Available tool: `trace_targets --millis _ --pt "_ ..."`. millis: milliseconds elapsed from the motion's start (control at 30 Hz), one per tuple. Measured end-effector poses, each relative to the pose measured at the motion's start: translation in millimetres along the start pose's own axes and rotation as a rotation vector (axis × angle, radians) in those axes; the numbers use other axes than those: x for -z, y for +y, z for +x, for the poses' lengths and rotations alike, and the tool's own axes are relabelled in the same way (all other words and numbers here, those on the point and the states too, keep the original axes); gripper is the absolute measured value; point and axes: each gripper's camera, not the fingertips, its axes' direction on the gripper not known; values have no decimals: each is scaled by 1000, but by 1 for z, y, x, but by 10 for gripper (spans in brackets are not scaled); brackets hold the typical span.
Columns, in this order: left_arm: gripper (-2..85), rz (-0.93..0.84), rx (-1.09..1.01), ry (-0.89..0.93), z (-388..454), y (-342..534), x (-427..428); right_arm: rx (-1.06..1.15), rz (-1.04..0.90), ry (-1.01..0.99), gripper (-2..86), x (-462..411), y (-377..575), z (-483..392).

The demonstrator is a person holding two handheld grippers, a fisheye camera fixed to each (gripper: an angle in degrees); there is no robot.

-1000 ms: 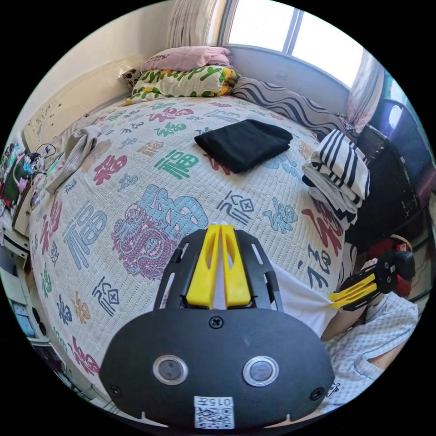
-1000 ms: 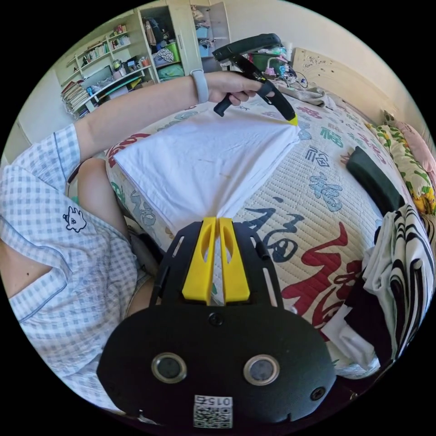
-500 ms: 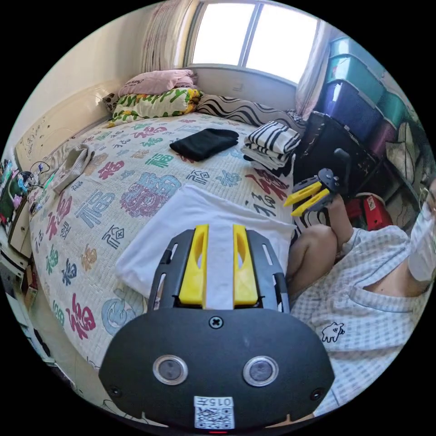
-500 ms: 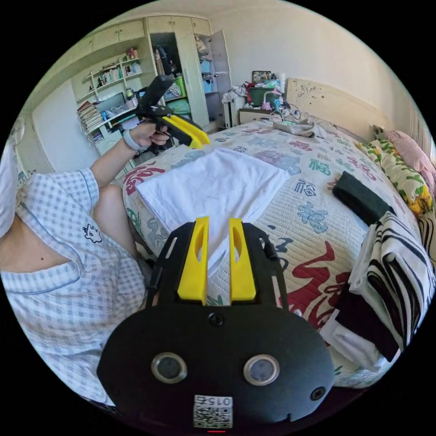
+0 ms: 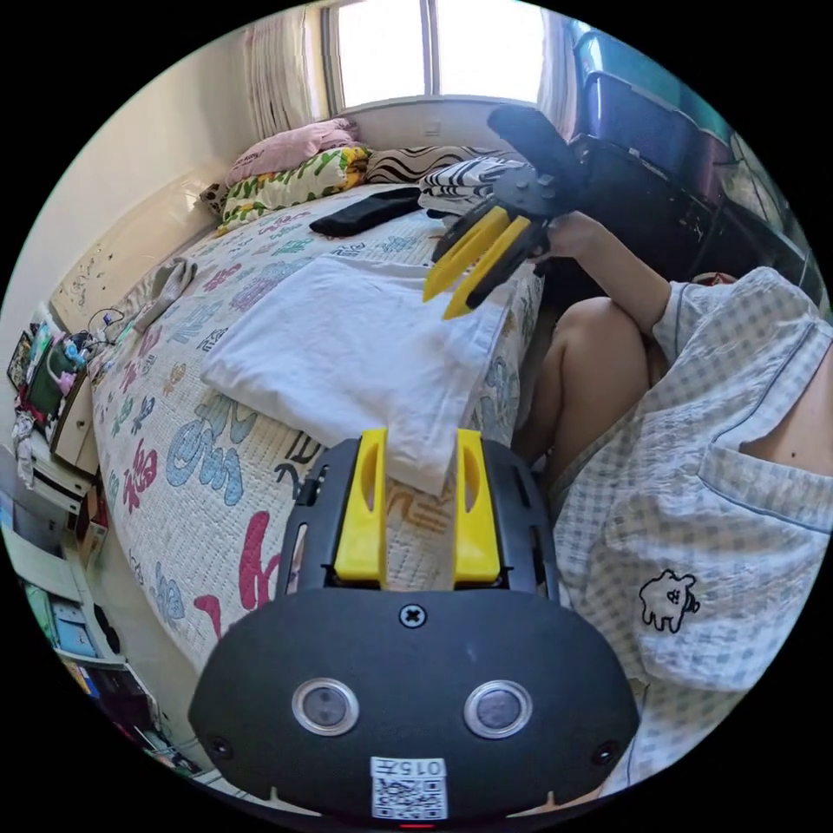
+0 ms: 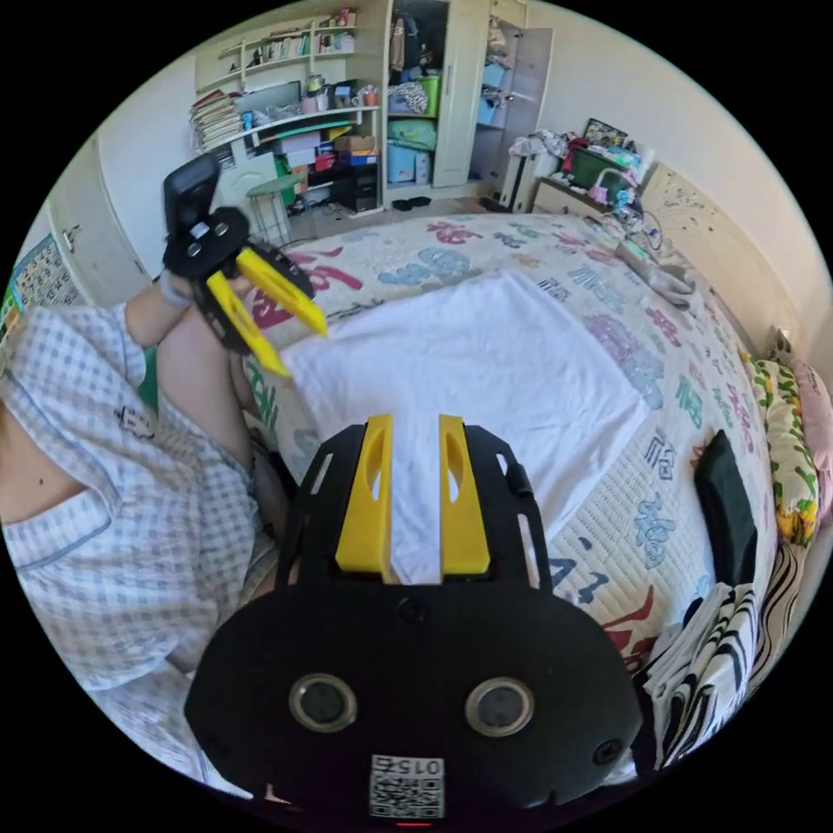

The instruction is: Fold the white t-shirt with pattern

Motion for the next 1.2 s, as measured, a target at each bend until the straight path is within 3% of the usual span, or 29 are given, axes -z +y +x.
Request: trace_targets --millis 200,367,467,567,800,900,1000,1067,1133,1200 --pt "101 -36 -41 -145 31 4 9 23 -12 96 101 -42 -152 22" --pt "62 -13 -12 -196 31 4 6 -76 -217 125 112 -135 -271 66" --pt "31 15 -16 -209 34 7 13 -128 -347 48 106 -171 -307 86" --pt "10 10 -27 -240 35 8 16 -63 -444 148 65 -193 -326 88" --pt "2 -13 -67 -226 27 -3 39 -47 -437 216 5 -189 -347 105" --pt "9 -60 -70 -214 13 -12 43 -73 -365 212 13 -166 -347 120" --pt "40 -67 -56 -149 -9 -23 63 -200 -124 -43 31 -105 -333 159" --pt "87 -48 -36 64 -42 -31 91 -239 128 -387 45 -41 -300 201" --pt "102 -23 -34 236 -73 -33 116 -223 273 -485 64 5 -267 229" --pt "104 93 0 354 -113 -29 148 -229 334 -446 73 46 -232 254"
